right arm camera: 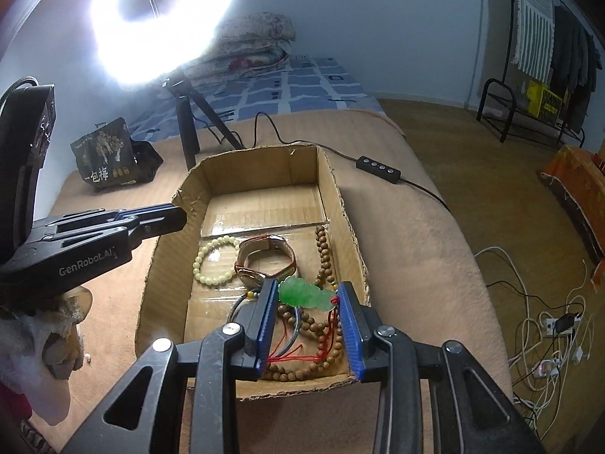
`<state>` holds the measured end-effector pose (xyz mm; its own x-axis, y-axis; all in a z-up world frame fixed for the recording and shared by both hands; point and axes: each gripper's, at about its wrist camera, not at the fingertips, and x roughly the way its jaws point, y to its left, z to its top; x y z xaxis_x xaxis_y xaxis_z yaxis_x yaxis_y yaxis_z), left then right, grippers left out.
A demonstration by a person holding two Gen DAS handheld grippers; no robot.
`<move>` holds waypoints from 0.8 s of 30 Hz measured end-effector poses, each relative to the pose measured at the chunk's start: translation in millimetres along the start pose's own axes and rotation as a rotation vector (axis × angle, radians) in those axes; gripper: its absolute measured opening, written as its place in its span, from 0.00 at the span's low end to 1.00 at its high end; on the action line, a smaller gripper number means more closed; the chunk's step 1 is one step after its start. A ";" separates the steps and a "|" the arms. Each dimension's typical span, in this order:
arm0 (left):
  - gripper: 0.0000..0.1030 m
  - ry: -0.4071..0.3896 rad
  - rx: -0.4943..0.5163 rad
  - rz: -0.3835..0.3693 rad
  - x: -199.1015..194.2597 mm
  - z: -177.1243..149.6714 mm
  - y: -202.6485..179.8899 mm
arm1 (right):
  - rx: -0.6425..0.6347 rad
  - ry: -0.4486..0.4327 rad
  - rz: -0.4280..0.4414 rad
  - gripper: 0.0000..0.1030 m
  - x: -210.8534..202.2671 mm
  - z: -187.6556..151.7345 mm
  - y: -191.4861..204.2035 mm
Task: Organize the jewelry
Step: 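Open the right tool to drop the pendant while the left tool drops the pearl into the box, then withdraw both open tools from the box back over the blanket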
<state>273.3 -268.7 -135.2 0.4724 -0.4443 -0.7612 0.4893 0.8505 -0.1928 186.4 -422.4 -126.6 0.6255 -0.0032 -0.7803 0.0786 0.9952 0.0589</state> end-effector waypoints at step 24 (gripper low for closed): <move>0.46 -0.052 -0.009 0.057 -52.6 -2.6 31.4 | -0.035 -0.047 -0.001 0.84 -25.6 -1.2 36.0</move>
<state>261.9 -217.9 -102.8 0.5364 -0.4091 -0.7382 0.4541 0.8771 -0.1561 172.3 -386.3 -105.3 0.6609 -0.0082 -0.7504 0.0528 0.9980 0.0357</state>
